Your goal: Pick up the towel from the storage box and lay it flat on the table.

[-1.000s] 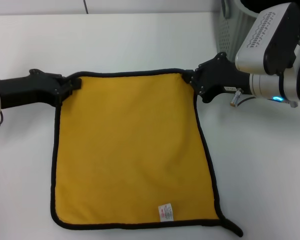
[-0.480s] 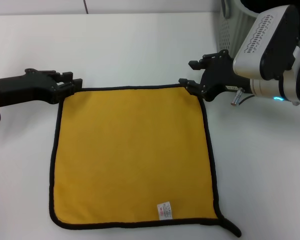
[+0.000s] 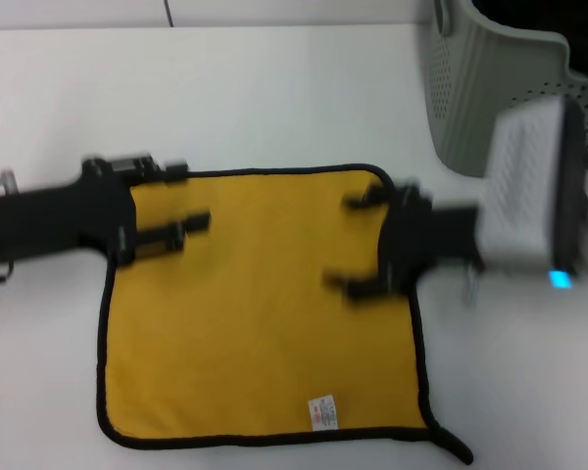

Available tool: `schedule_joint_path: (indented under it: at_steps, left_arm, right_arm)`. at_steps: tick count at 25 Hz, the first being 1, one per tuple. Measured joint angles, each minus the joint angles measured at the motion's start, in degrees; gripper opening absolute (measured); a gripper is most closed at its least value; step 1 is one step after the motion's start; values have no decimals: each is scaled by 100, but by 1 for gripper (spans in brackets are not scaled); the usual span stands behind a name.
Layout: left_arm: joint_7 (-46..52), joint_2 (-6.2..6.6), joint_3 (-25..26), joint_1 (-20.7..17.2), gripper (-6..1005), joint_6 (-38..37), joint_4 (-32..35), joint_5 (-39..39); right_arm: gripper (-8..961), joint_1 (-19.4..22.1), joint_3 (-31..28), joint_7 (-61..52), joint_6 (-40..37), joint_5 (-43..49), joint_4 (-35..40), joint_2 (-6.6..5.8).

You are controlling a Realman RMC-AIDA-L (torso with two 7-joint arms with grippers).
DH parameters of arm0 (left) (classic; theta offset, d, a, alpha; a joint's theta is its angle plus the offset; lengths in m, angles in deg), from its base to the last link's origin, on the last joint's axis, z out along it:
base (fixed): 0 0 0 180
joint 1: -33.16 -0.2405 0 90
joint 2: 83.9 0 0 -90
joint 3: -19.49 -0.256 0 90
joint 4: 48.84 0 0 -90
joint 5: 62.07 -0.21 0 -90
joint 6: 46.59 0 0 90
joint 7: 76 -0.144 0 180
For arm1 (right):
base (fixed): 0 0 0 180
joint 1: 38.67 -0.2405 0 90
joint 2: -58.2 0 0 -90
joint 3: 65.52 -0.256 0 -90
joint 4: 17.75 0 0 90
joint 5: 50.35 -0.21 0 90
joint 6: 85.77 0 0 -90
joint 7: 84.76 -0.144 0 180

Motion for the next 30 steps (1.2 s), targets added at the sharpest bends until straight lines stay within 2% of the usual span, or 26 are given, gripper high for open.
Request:
schedule_joint_path:
  at_steps: [2, 4, 6, 7, 9, 11, 14, 16, 18, 24, 30]
  left_arm:
    - [-133, -23, -6, -99, 548, -572, -6, 1]
    - [-151, -20, 36, -158, 575, -1119, -35, 39]
    - [-137, -3, 90, -217, 601, -1625, -70, 197]
    - [-128, 16, 100, -243, 615, -1873, -108, 337]
    - [-84, 103, -11, -244, 615, -2113, -269, 625]
    - [-28, 218, -268, -234, 616, -2155, -396, 897]
    - [40, 308, -618, -253, 616, -2155, -433, 1238]
    - [54, 319, -702, -232, 616, -2155, -434, 1329]
    - [54, 321, -717, -215, 615, -2153, -427, 1340]
    - [18, 317, -703, -141, 615, -2147, -414, 1348]
    - [-24, 326, -694, -99, 616, -2143, -426, 1358]
  right_arm:
    - [854, 394, -80, 551, -600, -454, 283, -15]
    - [855, 665, -422, 933, -1332, -1037, 428, -35]
    - [855, 729, -1110, 1156, -2412, -1574, 263, -47]
    - [855, 660, -1622, 1250, -3138, -1846, -19, -48]
    - [856, 461, -2344, 1371, -3997, -2061, -594, -50]
    - [856, -25, -3396, 1619, -5005, -2146, -1699, -60]
    - [857, -468, -4174, 1939, -5787, -2040, -2701, -130]
    - [857, -676, -4377, 2153, -5971, -1976, -3150, -207]
    - [857, -781, -4378, 2243, -5961, -1918, -3279, -217]
    - [857, -1028, -4371, 2263, -5820, -1561, -3316, -71]
    - [857, -1106, -4314, 2247, -5681, -1518, -3344, -50]
